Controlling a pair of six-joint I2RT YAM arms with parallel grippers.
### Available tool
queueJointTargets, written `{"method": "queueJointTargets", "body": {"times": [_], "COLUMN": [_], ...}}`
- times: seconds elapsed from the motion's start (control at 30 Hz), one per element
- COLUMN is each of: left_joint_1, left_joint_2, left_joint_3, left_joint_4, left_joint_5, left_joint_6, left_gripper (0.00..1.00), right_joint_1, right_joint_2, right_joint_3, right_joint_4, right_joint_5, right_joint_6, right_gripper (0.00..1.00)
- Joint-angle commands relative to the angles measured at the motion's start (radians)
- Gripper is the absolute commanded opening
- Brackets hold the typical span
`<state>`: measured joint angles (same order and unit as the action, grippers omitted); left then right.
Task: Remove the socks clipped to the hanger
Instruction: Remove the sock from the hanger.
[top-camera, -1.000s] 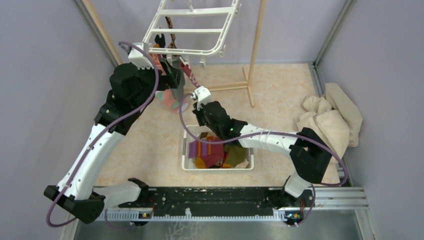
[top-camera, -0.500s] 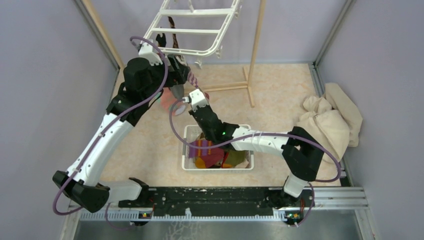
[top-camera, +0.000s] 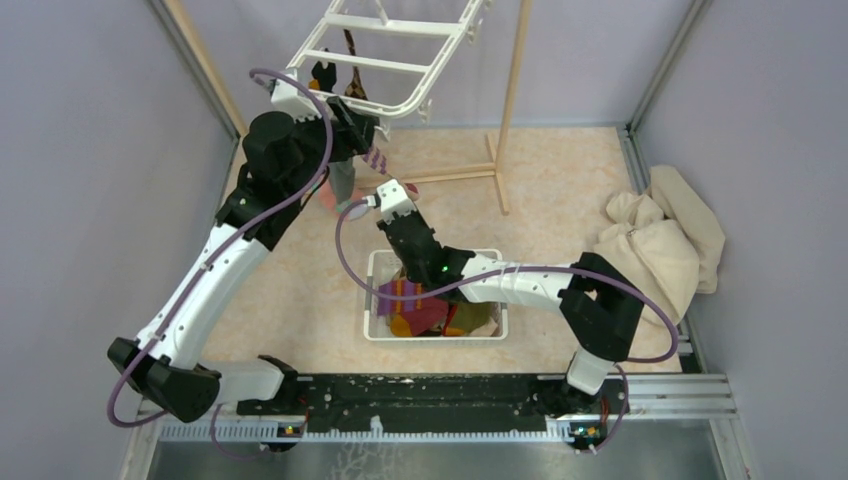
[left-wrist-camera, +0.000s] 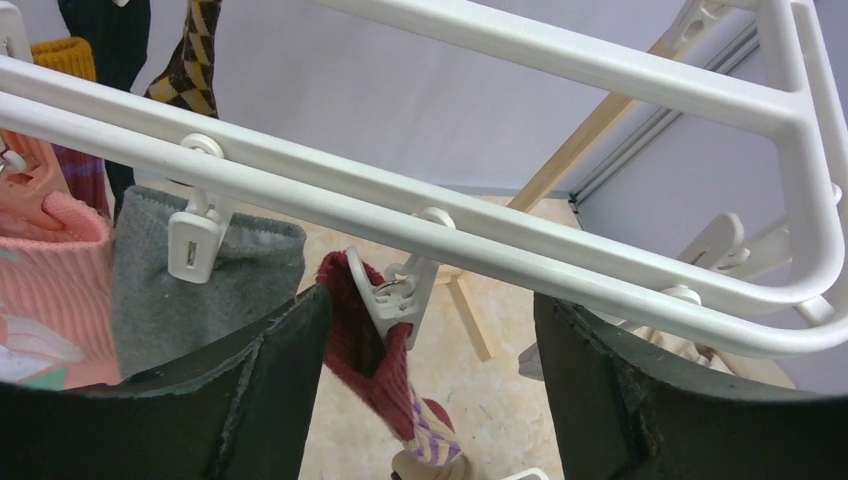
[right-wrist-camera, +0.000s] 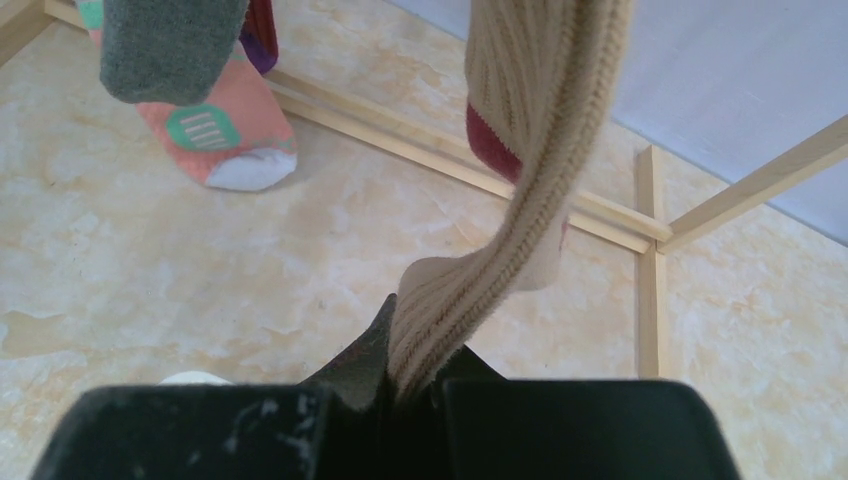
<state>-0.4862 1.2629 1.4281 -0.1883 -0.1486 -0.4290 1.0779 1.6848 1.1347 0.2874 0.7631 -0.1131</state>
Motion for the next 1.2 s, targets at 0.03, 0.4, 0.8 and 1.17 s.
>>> {"method": "queueJointTargets", "body": {"times": [0.03,0.4,0.8,1.17], "left_joint_1": [0.006,0.007,0.015,0.016], "left_joint_2": [0.009,0.004,-0.012,-0.065], "left_joint_3": [-0.006,-0.035,-0.067,-0.193], "left_joint_4": [0.104,0.137,0.181,0.391], "left_joint_5": [-0.001,-0.048,-0.057,-0.037], "left_joint_6": [0.018,0.051,0.059,0.067], "left_gripper": [0.73,0.67,0.78,0.71], "right_joint_1": [0.01,0.01,0.01,0.01], "right_joint_2": [0.005,0.016,0.024,0.033], "right_joint_3": [0.054,0.05,0.051,0.054], "right_joint_4": [0.057,0.058,0.058,0.052], "right_joint_5": [0.018,0.008,0.003,-0.001], "right_joint_6": [-0.01,0.002,0.006,0.012], "right_gripper": [0.0,0.0,0.0,0.0]}}
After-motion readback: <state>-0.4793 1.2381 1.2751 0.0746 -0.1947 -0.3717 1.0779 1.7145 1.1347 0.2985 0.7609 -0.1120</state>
